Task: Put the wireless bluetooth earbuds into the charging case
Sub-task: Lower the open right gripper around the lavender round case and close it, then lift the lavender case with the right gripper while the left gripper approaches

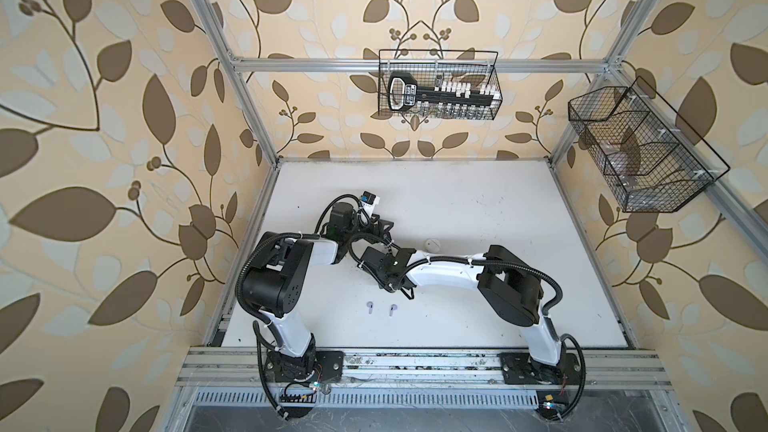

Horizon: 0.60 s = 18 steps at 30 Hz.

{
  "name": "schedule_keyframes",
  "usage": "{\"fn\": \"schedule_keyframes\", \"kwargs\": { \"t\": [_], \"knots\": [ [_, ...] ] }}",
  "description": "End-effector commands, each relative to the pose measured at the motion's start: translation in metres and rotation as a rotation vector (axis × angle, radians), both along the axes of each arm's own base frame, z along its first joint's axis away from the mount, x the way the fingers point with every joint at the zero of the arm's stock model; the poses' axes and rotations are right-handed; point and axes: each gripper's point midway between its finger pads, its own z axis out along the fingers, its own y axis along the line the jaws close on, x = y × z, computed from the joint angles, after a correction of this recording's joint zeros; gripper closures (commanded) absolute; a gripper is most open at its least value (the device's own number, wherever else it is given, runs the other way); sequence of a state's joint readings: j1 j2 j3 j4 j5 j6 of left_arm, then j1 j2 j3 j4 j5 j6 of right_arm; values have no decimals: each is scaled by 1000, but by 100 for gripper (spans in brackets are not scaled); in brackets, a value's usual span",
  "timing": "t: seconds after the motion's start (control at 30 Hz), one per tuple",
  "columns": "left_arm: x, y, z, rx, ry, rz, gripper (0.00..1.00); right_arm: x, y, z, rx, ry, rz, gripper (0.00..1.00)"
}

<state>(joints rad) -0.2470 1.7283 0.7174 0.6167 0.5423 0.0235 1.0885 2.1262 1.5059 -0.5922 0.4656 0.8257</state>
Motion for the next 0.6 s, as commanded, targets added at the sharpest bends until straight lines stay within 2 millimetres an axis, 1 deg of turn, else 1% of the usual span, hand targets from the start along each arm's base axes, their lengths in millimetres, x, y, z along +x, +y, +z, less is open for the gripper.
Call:
{"fn": "schedule_keyframes", "kwargs": {
  "t": [0.0,0.57],
  "knots": [
    [-6,-11,8,-34,-13,-57,35,3,9,-4,-5,-8,9,46],
    [-7,-11,7,-32,-7,-63,35,5,12,-10,-12,0,12,45]
  ]
}}
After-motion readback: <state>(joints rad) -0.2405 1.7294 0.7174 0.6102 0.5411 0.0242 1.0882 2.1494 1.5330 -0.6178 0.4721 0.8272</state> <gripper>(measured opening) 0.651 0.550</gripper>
